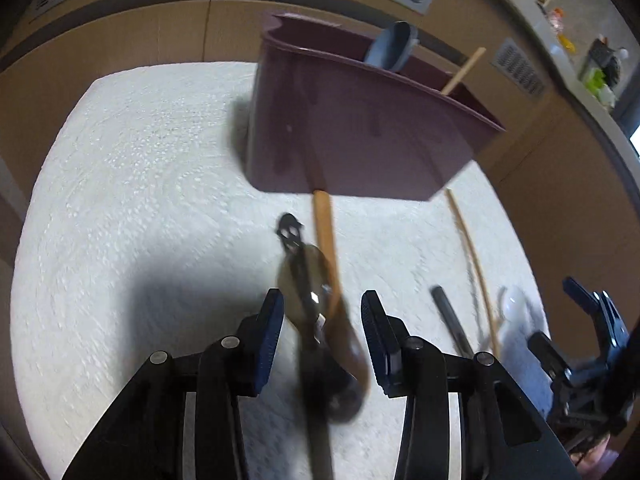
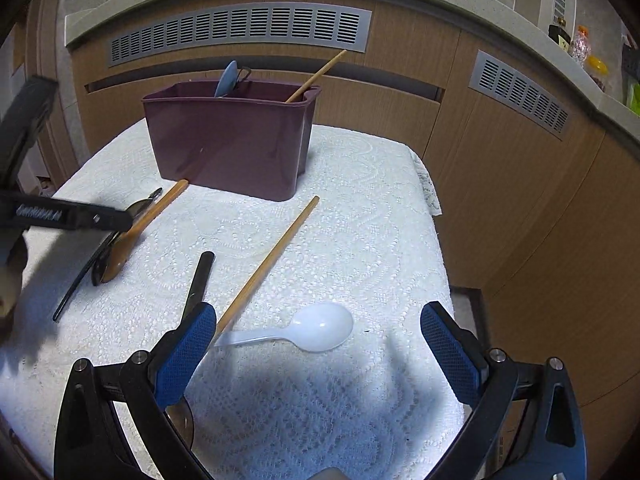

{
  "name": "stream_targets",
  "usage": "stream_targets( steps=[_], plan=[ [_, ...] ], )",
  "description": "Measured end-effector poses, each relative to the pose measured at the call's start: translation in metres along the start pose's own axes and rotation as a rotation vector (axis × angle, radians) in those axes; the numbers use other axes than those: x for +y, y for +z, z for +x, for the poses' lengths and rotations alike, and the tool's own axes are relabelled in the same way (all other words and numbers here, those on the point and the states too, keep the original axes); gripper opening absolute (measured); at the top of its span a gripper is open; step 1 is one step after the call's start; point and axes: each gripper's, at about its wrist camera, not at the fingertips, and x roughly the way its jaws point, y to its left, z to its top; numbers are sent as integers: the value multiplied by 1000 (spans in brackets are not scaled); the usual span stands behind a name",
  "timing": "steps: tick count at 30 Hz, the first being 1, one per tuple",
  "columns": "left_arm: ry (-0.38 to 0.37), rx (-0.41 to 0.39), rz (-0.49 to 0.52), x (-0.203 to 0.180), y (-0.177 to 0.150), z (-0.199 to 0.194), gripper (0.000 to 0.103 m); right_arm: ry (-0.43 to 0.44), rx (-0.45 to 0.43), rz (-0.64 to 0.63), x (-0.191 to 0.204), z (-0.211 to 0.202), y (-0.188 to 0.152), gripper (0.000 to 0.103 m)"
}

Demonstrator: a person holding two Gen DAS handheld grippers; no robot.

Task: Organize utensils
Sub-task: 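Grasp the metal spoon with the left tool while the right tool approaches the chopstick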

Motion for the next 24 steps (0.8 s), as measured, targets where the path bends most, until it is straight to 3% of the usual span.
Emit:
stream_targets(
  steps=[4,6,8,11,18,22,24],
  plan=[
    [2,52,-12,6,11,13,41,-4,-8,-5,-1,-1,-1,101],
    [32,46,38,-5,12,16,41,-5,-10,-3,-2,0,0,101],
    [42,36,89,-17,8,20,33,1,-13,1,0,1,2,101],
    [78,-13,143,-29,-4,16,33,12,-17,-9,5,0,8,101],
    [83,-207,79,-18,-43,-42,33,27,-36,-56,19,3,23,100],
    [68,-285,44,-15,-58,-64,33,82,74,32,17,40,45,69],
    [53,-296,27,-11,-60,-70,33,102,137,77,21,63,52,63]
  ],
)
